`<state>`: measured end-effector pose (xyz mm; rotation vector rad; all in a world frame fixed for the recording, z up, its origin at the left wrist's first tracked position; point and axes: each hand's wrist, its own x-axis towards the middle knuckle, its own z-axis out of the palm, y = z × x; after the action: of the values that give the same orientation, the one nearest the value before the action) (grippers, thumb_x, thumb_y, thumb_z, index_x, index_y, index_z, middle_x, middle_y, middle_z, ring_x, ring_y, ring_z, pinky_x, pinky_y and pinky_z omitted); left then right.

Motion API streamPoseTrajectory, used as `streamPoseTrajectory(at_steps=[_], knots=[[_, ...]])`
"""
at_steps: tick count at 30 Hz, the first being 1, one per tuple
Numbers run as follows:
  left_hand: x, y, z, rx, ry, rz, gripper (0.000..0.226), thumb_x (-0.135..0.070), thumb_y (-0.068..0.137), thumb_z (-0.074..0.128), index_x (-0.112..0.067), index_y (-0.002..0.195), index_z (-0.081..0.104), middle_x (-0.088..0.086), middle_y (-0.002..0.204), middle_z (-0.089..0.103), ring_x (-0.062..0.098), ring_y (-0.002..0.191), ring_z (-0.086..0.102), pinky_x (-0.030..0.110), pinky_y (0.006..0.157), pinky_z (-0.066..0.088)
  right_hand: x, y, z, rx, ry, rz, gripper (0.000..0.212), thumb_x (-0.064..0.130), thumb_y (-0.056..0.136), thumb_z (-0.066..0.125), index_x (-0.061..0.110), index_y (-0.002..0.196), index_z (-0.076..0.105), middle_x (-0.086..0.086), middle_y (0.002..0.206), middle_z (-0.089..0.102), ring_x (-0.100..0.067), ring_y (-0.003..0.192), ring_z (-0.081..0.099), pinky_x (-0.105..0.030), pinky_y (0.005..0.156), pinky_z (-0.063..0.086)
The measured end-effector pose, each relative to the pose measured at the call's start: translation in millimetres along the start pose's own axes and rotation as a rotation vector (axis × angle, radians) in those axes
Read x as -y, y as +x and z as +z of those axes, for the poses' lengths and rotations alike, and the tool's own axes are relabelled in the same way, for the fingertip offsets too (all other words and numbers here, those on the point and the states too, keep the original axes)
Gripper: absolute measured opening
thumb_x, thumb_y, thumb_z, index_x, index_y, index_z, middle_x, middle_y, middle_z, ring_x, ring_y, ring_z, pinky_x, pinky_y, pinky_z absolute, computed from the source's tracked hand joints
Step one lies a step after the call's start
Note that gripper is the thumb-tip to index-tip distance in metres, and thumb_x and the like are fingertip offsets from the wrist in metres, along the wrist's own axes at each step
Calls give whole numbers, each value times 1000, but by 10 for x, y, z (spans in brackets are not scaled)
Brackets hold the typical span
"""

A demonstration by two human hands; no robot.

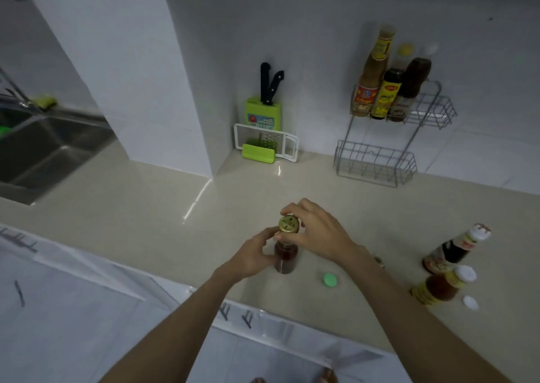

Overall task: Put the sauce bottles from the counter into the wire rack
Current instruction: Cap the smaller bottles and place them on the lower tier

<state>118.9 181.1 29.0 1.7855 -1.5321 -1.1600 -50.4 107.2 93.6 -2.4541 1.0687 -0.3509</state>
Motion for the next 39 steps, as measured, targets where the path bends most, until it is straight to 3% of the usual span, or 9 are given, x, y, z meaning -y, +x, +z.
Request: streamPoseTrajectory(at_steps=[4, 9, 13, 21, 25, 29, 33, 37, 39], knots=[[-73, 89, 281, -65, -215, -10, 41, -22, 77, 72, -29, 113, 52, -13, 97, 62, 5, 88, 57, 7, 67, 44, 79, 16, -9, -9, -50, -24, 45, 46, 81, 70, 21, 118, 61, 0, 108, 57, -20, 101, 52, -36, 84, 48], [-95, 220, 412, -200, -225, -17, 26, -20, 78, 71, -32, 96, 56, -11, 83, 63, 11, 80, 61, 9, 63, 45, 71, 52, -154, 157, -46, -51, 45, 29, 83, 72, 22, 126, 61, 2, 121, 61, -20, 109, 46, -32, 97, 40], [-75, 331, 402, -161, -175, -15, 30, -16, 76, 72, -20, 104, 61, -4, 89, 64, 13, 82, 58, 2, 59, 43, 45, 139, -318, 290, -52, -101, 43, 12, 82, 73, 22, 123, 64, 2, 123, 64, -13, 102, 46, -25, 95, 38], [-58, 365, 371, -64, -137, 9, 23, -18, 74, 74, -30, 78, 55, -16, 74, 60, -6, 64, 57, 0, 54, 40, 83, 157, -330, 261, -293, -80, 64, 58, 73, 72, 15, 117, 54, -7, 106, 62, -26, 97, 57, -37, 75, 48], [-57, 369, 402, -77, -170, 3, 29, -15, 72, 74, -36, 73, 55, -16, 70, 61, -17, 59, 56, -1, 53, 39, 30, 156, -378, 335, -303, -142, 57, 49, 80, 70, 24, 128, 50, -4, 110, 60, -23, 102, 52, -40, 83, 49], [-48, 391, 465, -97, -263, -17, 30, -10, 65, 74, -36, 67, 57, -12, 65, 58, 0, 55, 56, 15, 55, 46, 19, 146, -334, 327, -347, -214, 41, 44, 85, 65, 16, 114, 54, -4, 103, 60, -22, 96, 52, -40, 75, 49], [-102, 404, 495, -163, -212, 47, 39, -8, 72, 74, -41, 73, 55, -15, 68, 61, 0, 61, 57, 5, 55, 45, -50, 103, -388, 247, -344, -220, 40, 51, 87, 60, 16, 102, 50, 2, 85, 51, -15, 81, 44, -33, 64, 40], [-291, 362, 355, -13, -311, 162, 17, -14, 69, 72, -21, 81, 62, -1, 76, 66, 15, 71, 61, 29, 67, 50, -106, 41, -525, 75, -485, -284, 39, 58, 92, 46, 19, 90, 38, 8, 72, 40, -13, 70, 37, -30, 55, 30], [-429, 362, 324, -37, -351, 174, 17, -18, 70, 74, -19, 82, 62, -1, 78, 67, 13, 74, 63, 29, 73, 52, -50, 90, -593, -44, -575, -292, 38, 58, 93, 41, 22, 84, 31, 6, 68, 44, -13, 66, 38, -27, 49, 22]])
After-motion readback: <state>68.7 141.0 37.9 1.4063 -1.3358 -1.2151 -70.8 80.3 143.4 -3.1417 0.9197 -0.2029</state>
